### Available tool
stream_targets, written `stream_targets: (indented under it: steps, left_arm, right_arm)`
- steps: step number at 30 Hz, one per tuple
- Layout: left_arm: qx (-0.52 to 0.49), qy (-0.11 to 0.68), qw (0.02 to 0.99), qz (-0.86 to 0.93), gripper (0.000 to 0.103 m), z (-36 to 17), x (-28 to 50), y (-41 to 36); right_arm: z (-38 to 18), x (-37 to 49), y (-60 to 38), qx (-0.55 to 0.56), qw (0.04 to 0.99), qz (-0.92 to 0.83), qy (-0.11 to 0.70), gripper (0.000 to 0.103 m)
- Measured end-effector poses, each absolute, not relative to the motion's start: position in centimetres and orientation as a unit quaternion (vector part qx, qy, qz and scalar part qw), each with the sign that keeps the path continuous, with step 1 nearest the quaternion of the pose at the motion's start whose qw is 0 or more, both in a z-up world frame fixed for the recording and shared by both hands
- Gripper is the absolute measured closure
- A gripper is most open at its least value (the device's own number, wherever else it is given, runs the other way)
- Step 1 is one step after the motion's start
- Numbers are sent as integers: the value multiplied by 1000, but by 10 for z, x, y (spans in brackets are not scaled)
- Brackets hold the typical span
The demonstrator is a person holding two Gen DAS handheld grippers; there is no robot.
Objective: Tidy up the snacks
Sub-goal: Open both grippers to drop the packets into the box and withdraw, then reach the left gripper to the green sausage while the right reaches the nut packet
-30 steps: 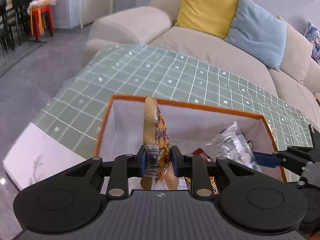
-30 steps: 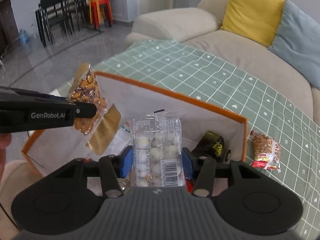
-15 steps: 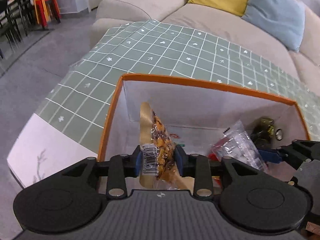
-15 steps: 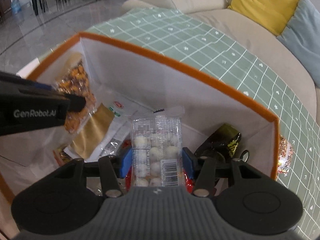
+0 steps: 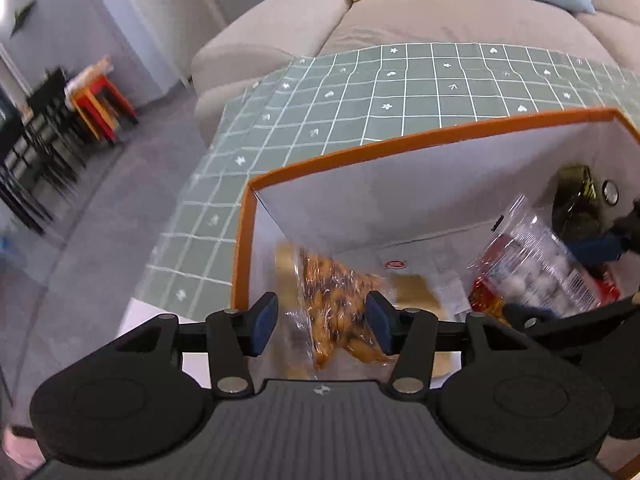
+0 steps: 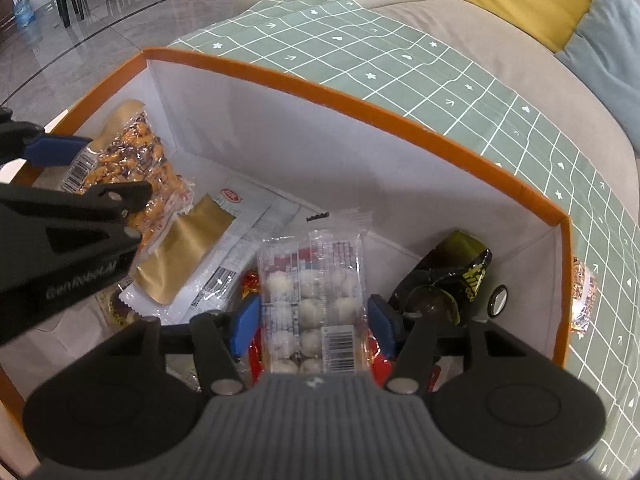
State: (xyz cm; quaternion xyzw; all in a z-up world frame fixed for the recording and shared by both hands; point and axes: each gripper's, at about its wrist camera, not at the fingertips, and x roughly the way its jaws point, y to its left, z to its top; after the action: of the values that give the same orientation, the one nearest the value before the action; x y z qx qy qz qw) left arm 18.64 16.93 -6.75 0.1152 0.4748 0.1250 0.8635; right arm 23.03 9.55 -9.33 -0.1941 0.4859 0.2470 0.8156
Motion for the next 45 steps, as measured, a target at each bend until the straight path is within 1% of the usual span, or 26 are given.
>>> stream_targets:
  steps: [1, 2, 3, 5, 10, 15, 21, 25, 29, 35, 41, 43, 45]
  left_arm:
    - [126, 471, 864, 127, 39, -67, 186, 167]
    - [136, 467, 864, 129, 37, -66, 184, 165]
    - [143, 462, 866, 128, 35, -65, 184, 163]
    - [149, 458, 867, 127, 31, -62, 183, 160]
    - [129, 435, 883, 121, 29, -48, 177, 159]
    - [97, 403, 903, 110, 27, -29, 165, 157]
    - [18, 370, 925, 87, 26, -6, 148, 158]
    - [-4, 349, 936, 51, 25, 6, 138, 145]
    - [10, 338, 941, 5, 25, 13, 137, 122]
    - [45, 329, 941, -63, 25, 18, 137, 78]
    - [76, 336, 930, -125, 25, 13, 145, 30]
    - [87, 342, 925, -139, 21, 8, 149, 14]
    - [95, 348, 920, -150, 20, 3, 154, 2]
  right_arm:
    - [-93, 231, 95, -195, 816, 248, 484, 45]
    - [-92, 230, 95, -195, 817, 248, 482, 41]
    - [-91, 229, 94, -196, 820, 247, 477, 34]
    - [-88, 227, 92, -196, 824, 247, 470, 28]
    - [-73, 221, 84, -185, 833, 255, 454, 26]
    - [-47, 204, 68, -173, 849, 273, 418, 19]
    - [-20, 183, 34, -152, 877, 263, 372, 16]
    - [-7, 173, 2, -120, 897, 244, 348, 16]
    - [3, 162, -34, -82, 916, 218, 326, 15]
    - [3, 154, -94, -41, 934, 167, 314, 15]
    - [-13, 154, -148, -8, 940, 125, 319, 15]
    - [-22, 158, -161, 1, 939, 116, 323, 15]
    - [-32, 160, -172, 6, 938, 107, 330, 15]
